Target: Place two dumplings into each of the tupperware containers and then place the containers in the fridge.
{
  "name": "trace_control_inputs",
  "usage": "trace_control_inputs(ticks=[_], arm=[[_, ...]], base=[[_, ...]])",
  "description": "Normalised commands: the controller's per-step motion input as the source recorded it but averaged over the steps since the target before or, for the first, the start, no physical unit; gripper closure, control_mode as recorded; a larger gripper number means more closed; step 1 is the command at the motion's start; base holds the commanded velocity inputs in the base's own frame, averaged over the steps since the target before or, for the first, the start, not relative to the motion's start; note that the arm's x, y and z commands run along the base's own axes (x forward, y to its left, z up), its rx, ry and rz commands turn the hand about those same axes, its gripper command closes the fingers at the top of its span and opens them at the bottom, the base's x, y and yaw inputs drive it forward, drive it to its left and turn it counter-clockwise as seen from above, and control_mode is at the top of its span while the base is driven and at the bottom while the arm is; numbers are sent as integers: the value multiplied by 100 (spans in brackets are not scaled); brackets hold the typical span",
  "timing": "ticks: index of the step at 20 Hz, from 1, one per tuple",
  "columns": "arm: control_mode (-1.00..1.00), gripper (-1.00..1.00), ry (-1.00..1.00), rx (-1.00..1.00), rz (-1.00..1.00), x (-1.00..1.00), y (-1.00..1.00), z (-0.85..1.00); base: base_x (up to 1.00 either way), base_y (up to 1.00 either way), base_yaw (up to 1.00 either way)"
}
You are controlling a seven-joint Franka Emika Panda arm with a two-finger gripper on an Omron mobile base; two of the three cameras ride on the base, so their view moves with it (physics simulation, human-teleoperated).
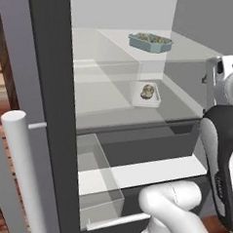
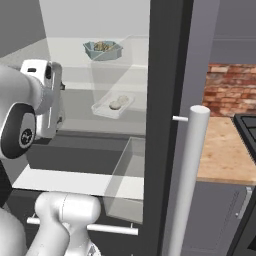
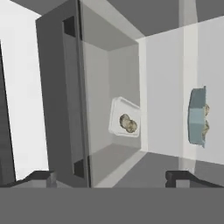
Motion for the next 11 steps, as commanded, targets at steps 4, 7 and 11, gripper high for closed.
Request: trace_control_inputs(ticks=[4,7,11], arm=[[-100,-100,14,1,0,-53,4,-49],[-100,-100,1,0,0,-10,0,-3],[-100,-100,0,0,0,0,0,-1]], base=[[0,0,0],[0,0,0],[0,0,0]])
